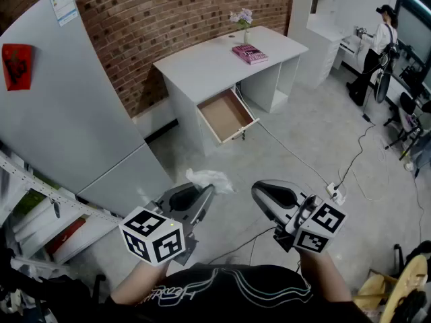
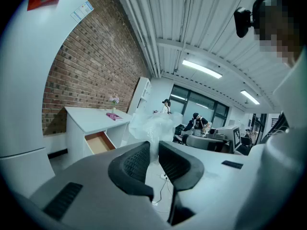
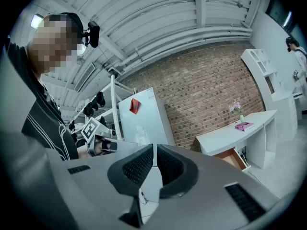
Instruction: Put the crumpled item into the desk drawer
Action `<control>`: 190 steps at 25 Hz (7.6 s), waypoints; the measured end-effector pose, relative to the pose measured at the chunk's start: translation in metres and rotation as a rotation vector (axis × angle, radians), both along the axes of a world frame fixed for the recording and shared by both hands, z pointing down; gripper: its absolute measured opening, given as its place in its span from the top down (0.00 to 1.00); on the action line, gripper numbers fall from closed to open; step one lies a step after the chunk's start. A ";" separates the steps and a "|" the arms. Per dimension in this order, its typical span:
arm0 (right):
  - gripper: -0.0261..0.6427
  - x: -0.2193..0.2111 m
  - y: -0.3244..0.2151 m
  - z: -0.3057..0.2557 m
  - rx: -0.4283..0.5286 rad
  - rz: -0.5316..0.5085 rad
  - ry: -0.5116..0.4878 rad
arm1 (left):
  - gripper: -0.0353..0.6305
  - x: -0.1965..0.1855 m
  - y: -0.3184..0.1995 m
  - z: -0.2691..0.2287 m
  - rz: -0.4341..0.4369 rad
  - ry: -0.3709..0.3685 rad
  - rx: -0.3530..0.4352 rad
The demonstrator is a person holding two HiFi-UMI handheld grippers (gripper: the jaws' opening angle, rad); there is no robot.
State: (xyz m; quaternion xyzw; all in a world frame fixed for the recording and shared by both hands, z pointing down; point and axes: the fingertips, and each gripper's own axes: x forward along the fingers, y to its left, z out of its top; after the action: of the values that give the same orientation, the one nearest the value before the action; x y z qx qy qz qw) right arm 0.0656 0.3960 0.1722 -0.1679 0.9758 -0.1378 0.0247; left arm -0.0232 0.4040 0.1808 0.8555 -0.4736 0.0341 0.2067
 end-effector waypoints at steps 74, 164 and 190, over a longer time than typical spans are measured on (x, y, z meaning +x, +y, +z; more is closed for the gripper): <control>0.88 -0.105 -0.529 0.197 -0.361 0.347 0.188 | 0.84 -0.124 -0.565 0.255 0.085 -0.007 -0.339; 0.88 -0.075 -0.597 0.152 -0.300 0.182 0.043 | 0.61 -0.062 -0.617 0.239 0.172 0.198 -0.443; 0.88 -0.096 -0.476 0.032 -0.026 0.182 0.048 | 0.91 -0.048 -0.486 0.022 0.478 0.059 0.067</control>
State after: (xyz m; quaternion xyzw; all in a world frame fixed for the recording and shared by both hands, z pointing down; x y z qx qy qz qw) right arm -0.0306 -0.0802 0.2046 -0.2593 0.9550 -0.1435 0.0115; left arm -0.0708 -0.0817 0.2028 0.9503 -0.2521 0.0413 0.1779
